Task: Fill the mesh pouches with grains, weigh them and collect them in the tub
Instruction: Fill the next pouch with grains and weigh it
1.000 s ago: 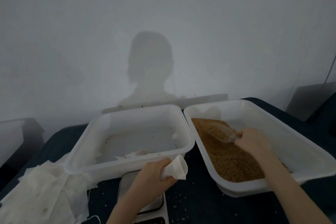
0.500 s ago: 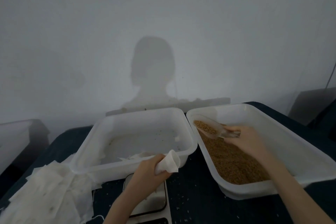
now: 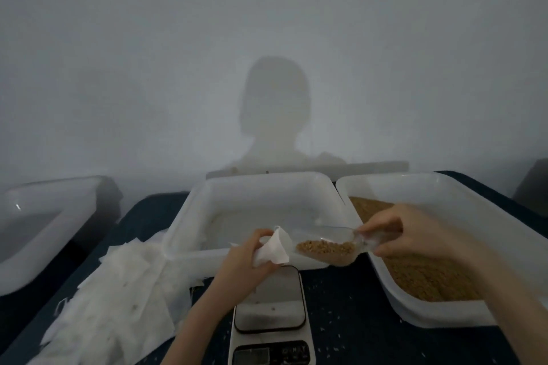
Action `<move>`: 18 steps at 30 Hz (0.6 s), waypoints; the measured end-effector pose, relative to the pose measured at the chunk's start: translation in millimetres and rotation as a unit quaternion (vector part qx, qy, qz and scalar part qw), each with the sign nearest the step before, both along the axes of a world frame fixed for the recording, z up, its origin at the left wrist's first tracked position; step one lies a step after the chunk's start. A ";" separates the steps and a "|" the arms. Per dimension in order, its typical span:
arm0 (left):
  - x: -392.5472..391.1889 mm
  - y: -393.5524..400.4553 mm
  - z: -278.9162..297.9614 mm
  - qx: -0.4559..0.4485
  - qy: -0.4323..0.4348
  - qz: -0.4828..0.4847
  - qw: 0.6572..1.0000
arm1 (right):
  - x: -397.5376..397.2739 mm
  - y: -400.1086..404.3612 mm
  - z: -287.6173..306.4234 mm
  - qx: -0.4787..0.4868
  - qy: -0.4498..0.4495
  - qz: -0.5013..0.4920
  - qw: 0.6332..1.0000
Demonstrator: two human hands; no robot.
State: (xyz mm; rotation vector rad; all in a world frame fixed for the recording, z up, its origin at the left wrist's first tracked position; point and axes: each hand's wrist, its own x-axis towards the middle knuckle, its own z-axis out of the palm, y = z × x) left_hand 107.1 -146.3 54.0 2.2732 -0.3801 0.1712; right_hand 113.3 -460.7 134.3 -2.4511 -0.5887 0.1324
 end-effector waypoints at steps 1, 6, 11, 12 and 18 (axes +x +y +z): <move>-0.5 1.8 -0.5 0.003 -0.002 -0.001 1.000 | 0.8 2.9 0.7 -0.007 0.002 0.004 1.000; -3.4 7.8 -3.0 0.025 0.002 -0.004 1.000 | 2.8 14.5 5.9 -0.019 0.000 -0.006 1.000; -4.5 10.0 -4.0 0.060 -0.006 -0.016 0.998 | 0.0 29.7 12.4 -0.032 0.006 0.013 0.999; -5.1 10.0 -4.5 0.061 -0.010 -0.019 0.998 | -0.4 32.8 12.8 -0.038 0.008 0.016 0.999; -6.3 9.4 -10.6 0.081 0.000 -0.005 0.997 | 2.1 47.8 12.3 -0.063 0.006 0.010 0.998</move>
